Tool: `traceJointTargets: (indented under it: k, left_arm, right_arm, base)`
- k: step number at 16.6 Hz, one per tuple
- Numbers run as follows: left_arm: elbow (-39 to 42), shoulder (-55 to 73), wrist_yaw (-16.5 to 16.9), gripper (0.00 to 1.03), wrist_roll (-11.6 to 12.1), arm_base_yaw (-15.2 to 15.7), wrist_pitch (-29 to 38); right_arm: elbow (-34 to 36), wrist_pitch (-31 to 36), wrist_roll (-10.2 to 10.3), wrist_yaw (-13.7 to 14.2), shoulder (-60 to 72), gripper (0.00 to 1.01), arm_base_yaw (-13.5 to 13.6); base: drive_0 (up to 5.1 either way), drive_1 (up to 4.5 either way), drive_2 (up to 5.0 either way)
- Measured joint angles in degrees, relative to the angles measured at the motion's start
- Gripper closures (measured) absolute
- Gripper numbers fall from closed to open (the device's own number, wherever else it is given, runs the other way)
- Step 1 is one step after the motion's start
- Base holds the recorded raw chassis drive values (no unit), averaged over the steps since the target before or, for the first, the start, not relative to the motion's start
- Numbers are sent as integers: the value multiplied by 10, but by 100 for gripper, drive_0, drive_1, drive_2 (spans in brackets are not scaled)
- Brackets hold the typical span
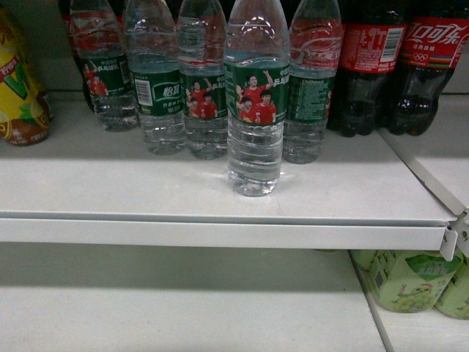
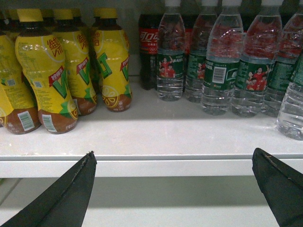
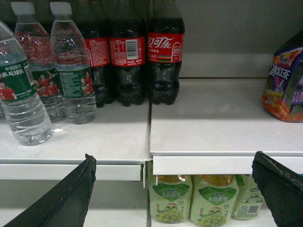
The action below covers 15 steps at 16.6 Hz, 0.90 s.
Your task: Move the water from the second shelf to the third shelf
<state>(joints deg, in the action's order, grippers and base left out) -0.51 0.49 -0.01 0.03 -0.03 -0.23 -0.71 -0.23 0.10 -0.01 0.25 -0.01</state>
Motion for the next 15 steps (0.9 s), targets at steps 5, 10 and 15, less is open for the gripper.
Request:
traceJointTargets:
  k: [5,10,15]
  left_arm:
    - [0,0,0,5,0,0,0]
    - [0,0,0,5,0,0,0]
    - [0,0,0,5,0,0,1]
  right_arm:
    - [0,0,0,0,0,3,0]
    - [0,0,0,0,0,3,0]
    - [-39,-62,33,-12,88,3,-35]
  base:
    - [0,0,0]
    - [0,0,0]
    - [0,0,0]
